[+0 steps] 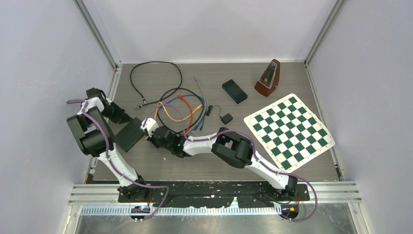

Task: Insert the plug into the switch port
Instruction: Insert the connector into the switch port.

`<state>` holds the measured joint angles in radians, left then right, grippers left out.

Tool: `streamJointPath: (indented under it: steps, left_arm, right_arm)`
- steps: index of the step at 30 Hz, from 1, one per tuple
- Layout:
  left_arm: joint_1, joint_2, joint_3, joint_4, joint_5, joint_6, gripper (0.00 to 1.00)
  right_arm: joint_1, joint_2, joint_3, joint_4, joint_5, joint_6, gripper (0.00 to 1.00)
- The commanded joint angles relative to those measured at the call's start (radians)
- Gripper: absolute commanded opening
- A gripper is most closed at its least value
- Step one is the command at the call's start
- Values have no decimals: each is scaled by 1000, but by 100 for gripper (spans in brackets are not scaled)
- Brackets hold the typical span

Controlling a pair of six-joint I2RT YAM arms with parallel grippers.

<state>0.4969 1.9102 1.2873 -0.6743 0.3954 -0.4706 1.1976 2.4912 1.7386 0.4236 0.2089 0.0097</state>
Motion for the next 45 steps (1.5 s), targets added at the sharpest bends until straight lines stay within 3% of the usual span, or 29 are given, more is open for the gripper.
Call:
streamJointPath:
  steps: [1, 10, 14, 23, 26, 28, 33, 37, 42, 45]
  left_arm:
    - [-52, 0, -59, -262, 80, 30, 12]
    - [-38, -24, -127, -252, 27, 60, 9]
    - [-37, -44, -185, -204, 53, 37, 9]
    - [-25, -97, -255, -146, 16, 2, 10]
    - [-19, -126, -251, -129, 4, -20, 13]
    - [-17, -177, -247, -121, -37, -42, 22]
    - [-11, -273, -200, -103, -157, -122, 46]
    - [-11, -367, -226, -63, -175, -168, 49]
    - [-33, -469, -271, 16, -178, -158, 50]
    - [-128, -462, -290, 51, -169, -152, 48]
  right_arm:
    - [-22, -8, 28, 61, 7, 27, 5]
    - [-26, 28, 131, 29, 40, 10, 5]
    - [-26, 66, 213, -13, 48, 74, 5]
    - [-27, 101, 246, 45, 99, 116, 5]
    - [-27, 84, 191, 82, 52, 107, 6]
    - [-25, 50, 131, 85, -1, 71, 11]
    - [-32, -84, -65, 166, -20, 92, 38]
    - [-44, -210, -186, 122, -63, 106, 53]
    - [-55, -475, -383, 138, -45, 125, 54]
    - [-61, -643, -530, 130, -31, 140, 52]
